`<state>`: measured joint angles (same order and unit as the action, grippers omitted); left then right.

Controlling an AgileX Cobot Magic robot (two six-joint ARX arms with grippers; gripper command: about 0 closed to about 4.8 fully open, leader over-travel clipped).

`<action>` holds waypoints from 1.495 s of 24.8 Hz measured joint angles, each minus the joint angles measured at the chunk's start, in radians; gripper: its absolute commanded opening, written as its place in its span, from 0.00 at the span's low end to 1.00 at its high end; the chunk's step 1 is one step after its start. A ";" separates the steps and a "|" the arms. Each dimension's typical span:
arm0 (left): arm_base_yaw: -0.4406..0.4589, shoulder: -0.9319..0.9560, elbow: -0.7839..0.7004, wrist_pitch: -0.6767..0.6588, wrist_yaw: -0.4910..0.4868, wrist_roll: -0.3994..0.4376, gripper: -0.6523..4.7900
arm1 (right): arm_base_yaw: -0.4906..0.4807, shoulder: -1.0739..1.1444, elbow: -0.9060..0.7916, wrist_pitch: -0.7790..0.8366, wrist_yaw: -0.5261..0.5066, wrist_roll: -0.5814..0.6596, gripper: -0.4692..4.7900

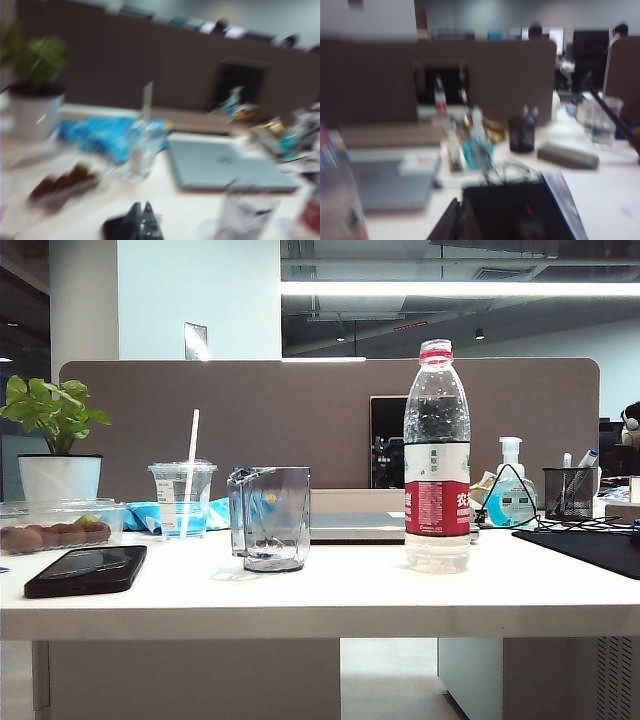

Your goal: Pick up the mineral water bottle on the table and pour water into the mug until it's half full.

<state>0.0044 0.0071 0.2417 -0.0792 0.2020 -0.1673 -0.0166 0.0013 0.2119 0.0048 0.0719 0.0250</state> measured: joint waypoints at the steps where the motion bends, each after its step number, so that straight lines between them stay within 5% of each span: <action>1: 0.000 0.000 0.031 -0.005 0.035 -0.003 0.11 | 0.000 0.000 0.032 -0.005 -0.003 0.066 0.09; 5: 0.000 0.108 0.192 -0.033 0.172 -0.005 0.11 | 0.000 0.003 0.159 -0.004 -0.086 0.298 0.09; 10: 0.000 0.401 0.310 -0.103 0.327 0.004 0.11 | 0.008 0.090 0.280 -0.103 -0.303 0.039 0.09; 14: 0.000 0.533 0.319 -0.103 0.470 0.029 0.11 | 0.021 0.224 0.322 -0.179 -0.338 0.023 0.09; 17: -0.031 0.562 0.319 -0.105 0.478 0.047 0.11 | 0.042 0.329 0.321 -0.205 -0.405 0.022 0.14; 20: -0.105 0.560 0.319 -0.102 0.452 0.084 0.11 | 0.068 0.425 0.321 -0.204 -0.415 0.020 0.42; 23: -0.247 0.561 0.319 -0.113 0.378 0.104 0.11 | 0.137 0.597 0.321 -0.151 -0.411 0.022 0.43; 27: -0.418 0.560 0.319 -0.136 0.203 0.107 0.11 | 0.252 0.838 0.293 0.055 -0.310 0.009 0.42; 32: -0.474 0.560 0.319 -0.195 0.181 0.107 0.11 | 0.305 1.033 0.138 0.504 -0.149 -0.004 0.44; 34: -0.473 0.561 0.319 -0.228 0.178 0.107 0.11 | 0.307 1.125 0.074 0.698 -0.121 -0.005 0.65; 37: -0.473 0.560 0.319 -0.233 0.178 0.109 0.11 | 0.309 1.265 0.059 0.870 -0.138 -0.002 0.73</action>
<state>-0.4690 0.5671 0.5606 -0.3126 0.3801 -0.0582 0.2928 1.2659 0.2707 0.8745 -0.0658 0.0235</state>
